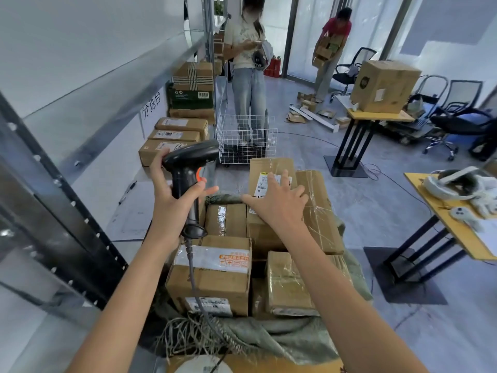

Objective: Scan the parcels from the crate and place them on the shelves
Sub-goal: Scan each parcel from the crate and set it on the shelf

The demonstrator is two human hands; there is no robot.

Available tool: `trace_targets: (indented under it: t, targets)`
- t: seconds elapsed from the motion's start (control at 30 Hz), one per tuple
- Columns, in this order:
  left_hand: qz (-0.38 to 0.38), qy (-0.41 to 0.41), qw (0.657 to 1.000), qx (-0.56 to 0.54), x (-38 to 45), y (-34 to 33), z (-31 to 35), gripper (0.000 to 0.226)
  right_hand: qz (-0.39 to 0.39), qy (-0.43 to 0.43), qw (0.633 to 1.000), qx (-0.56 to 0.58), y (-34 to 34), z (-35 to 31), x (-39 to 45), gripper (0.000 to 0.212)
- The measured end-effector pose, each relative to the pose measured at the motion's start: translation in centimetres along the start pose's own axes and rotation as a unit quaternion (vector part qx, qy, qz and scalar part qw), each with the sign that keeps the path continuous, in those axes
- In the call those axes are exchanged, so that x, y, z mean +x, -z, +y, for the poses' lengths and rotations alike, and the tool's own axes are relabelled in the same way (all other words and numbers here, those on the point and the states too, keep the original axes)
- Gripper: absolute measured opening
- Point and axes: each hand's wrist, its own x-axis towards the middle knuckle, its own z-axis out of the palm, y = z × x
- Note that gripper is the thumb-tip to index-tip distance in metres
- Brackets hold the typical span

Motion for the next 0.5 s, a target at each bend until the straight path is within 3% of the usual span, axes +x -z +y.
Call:
trace_targets:
  t: [0.27, 0.5]
  targets:
    - [-0.003, 0.032, 0.999, -0.026, -0.8, -0.4, -0.5, 0.076, -0.042, 0.018, 0.999, -0.005, -0.3, 0.5, 0.6, 0.103]
    - [-0.014, 0.038, 0.999, -0.013, -1.3, -0.9, -0.7, 0.077, -0.016, 0.042, 0.999, -0.030, -0.7, 0.8, 0.3, 0.101]
